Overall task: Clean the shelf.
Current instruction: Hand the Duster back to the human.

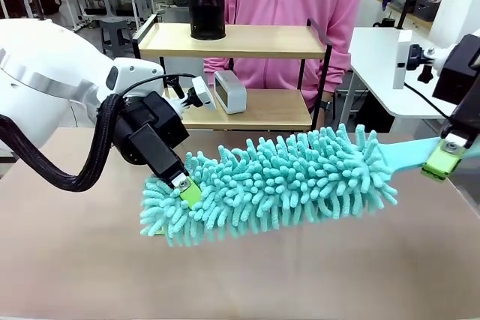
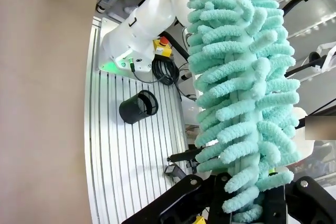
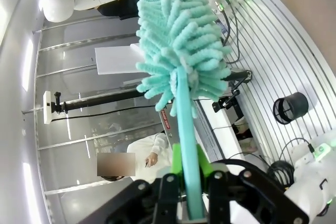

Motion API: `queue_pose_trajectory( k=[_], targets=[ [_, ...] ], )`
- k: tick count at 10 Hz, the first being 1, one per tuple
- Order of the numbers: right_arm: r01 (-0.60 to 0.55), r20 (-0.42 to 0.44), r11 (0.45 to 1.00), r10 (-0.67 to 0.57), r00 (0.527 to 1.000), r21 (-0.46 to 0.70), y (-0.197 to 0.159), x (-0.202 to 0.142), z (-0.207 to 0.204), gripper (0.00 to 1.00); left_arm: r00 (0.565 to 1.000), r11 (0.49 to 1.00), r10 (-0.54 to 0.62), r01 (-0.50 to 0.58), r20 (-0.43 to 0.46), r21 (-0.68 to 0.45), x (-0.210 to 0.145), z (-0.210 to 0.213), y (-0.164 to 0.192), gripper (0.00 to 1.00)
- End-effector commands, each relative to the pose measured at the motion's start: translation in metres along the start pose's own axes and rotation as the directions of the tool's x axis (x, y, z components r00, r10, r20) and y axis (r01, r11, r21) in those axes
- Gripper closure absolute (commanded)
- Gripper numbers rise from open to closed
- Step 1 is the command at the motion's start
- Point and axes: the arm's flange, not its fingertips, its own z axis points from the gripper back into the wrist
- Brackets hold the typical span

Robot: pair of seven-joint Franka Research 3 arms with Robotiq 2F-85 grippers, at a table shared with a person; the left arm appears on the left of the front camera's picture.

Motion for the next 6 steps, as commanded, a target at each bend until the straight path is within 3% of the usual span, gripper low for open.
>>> queue_pose_trajectory(
  k=[1, 2, 3, 4, 5, 6],
  targets=[
    [-0.009, 0.029, 1.0, 0.01, 1.0, -0.002, -0.002, 0.002, -0.001, 0.88, 0.999, 1.0, -0.022, 0.022, -0.023, 0.005, 0.001, 0.002, -0.001, 1.0],
    [-0.018, 0.033, 1.0, 0.018, 0.999, 0.004, -0.002, 0.001, -0.001, 0.4, 0.999, 1.0, -0.024, 0.025, -0.026, 0.008, 0.001, 0.003, -0.001, 1.0],
    [-0.02, 0.049, 1.0, 0.019, 0.999, 0.005, -0.002, -0.001, 0.002, 0.29, 0.999, 1.0, -0.021, 0.021, -0.028, 0.01, 0.001, 0.004, 0.0, 1.0],
    [-0.021, 0.095, 1.0, 0.021, 0.995, 0.007, -0.002, -0.002, 0.006, 0.0, 0.999, 1.0, -0.014, 0.015, -0.031, 0.015, 0.001, 0.004, 0.002, 1.0],
    [-0.026, 0.167, 0.999, 0.022, 0.986, 0.019, -0.002, -0.004, 0.012, 0.0, 0.999, 1.0, -0.008, 0.009, -0.039, 0.019, 0.0, 0.004, 0.004, 1.0],
    [0.006, 0.297, 0.999, -0.017, 0.955, 0.04, -0.004, -0.003, 0.019, 0.0, 0.999, 1.0, -0.005, 0.006, -0.044, 0.022, 0.0, 0.004, 0.005, 1.0]
  ],
)
